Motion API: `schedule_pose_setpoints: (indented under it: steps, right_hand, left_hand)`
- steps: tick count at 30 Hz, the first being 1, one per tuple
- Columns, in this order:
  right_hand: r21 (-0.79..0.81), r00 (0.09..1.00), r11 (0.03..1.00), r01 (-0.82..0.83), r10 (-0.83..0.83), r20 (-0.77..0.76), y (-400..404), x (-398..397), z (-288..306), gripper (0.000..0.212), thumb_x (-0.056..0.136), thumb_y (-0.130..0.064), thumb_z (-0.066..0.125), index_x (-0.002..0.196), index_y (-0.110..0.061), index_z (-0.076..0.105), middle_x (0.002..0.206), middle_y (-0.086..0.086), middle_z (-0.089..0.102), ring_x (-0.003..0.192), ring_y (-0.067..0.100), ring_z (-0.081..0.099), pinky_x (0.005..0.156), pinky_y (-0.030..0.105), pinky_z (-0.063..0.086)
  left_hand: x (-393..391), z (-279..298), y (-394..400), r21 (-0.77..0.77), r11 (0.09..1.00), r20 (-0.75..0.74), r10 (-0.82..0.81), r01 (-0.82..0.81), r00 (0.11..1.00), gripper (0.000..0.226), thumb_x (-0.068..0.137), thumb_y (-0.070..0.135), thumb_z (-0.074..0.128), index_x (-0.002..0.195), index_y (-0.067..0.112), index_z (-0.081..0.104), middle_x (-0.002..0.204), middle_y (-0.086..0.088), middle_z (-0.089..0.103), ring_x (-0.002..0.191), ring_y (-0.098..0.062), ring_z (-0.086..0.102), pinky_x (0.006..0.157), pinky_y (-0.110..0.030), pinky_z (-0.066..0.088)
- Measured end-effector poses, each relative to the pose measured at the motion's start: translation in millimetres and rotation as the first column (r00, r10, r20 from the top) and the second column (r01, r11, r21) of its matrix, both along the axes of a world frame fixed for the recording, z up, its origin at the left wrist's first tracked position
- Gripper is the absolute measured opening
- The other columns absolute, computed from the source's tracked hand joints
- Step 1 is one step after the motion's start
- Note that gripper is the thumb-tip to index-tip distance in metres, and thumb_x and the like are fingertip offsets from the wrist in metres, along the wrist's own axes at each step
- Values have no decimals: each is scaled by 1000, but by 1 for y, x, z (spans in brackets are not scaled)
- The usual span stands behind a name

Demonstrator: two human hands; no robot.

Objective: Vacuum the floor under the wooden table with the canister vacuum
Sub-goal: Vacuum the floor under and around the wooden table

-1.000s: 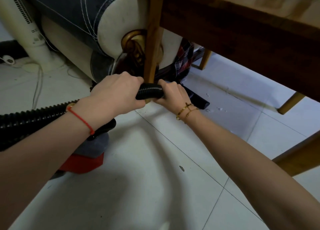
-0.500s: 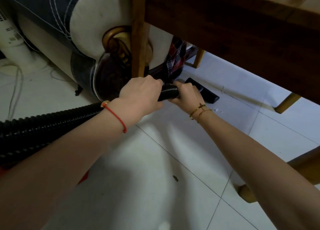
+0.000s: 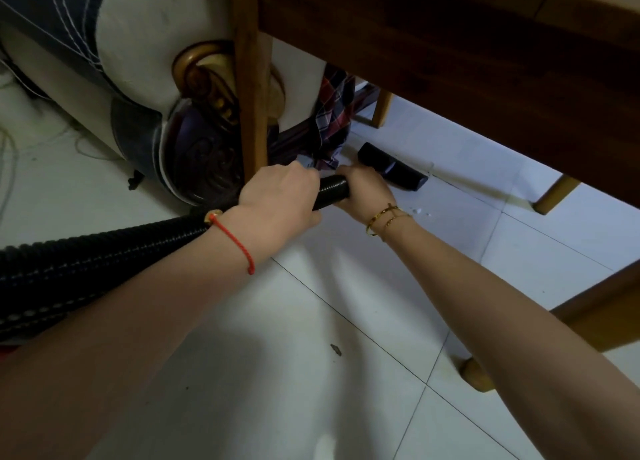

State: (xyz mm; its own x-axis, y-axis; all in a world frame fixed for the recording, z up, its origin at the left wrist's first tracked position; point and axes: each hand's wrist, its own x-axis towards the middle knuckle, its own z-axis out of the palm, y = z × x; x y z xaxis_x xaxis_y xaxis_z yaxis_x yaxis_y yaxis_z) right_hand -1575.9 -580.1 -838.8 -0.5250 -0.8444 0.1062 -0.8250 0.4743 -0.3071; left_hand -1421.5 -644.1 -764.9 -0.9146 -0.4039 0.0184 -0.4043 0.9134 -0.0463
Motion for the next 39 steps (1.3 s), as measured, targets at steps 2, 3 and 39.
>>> schedule_pose_setpoints:
  steps: [2, 3, 39]
  right_hand:
    - [-14, 1000, 1000, 6, -6, -23, 5, 13, 1, 27, 81, -23, 69, 105, -13, 62, 100, 8, 66, 91, 24, 63, 70, 25, 44]
    - [-27, 999, 1000, 12, -13, -34, 7, 20, 2, 28, 82, -23, 68, 107, -12, 61, 102, 9, 66, 92, 25, 63, 71, 27, 46]
    - [-157, 991, 982, 102, -114, -72, 50, 57, 29, 26, 80, -25, 71, 103, -14, 66, 96, 8, 70, 91, 24, 65, 77, 32, 51]
  left_hand:
    - [12, 2, 5, -9, 1000, -9, 1, -1, 1000, 37, 89, 32, 58, 118, 11, 51, 88, -6, 51, 84, -29, 62, 60, -33, 39]
    - [18, 4, 7, -17, 1000, -15, -2, 2, 1000, 36, 88, 32, 58, 117, 12, 52, 85, -4, 47, 80, -28, 60, 60, -33, 39]
    - [60, 33, 45, -67, 998, -160, -24, 14, 987, 36, 87, 37, 59, 113, 13, 53, 79, -2, 44, 68, -25, 49, 57, -32, 37]
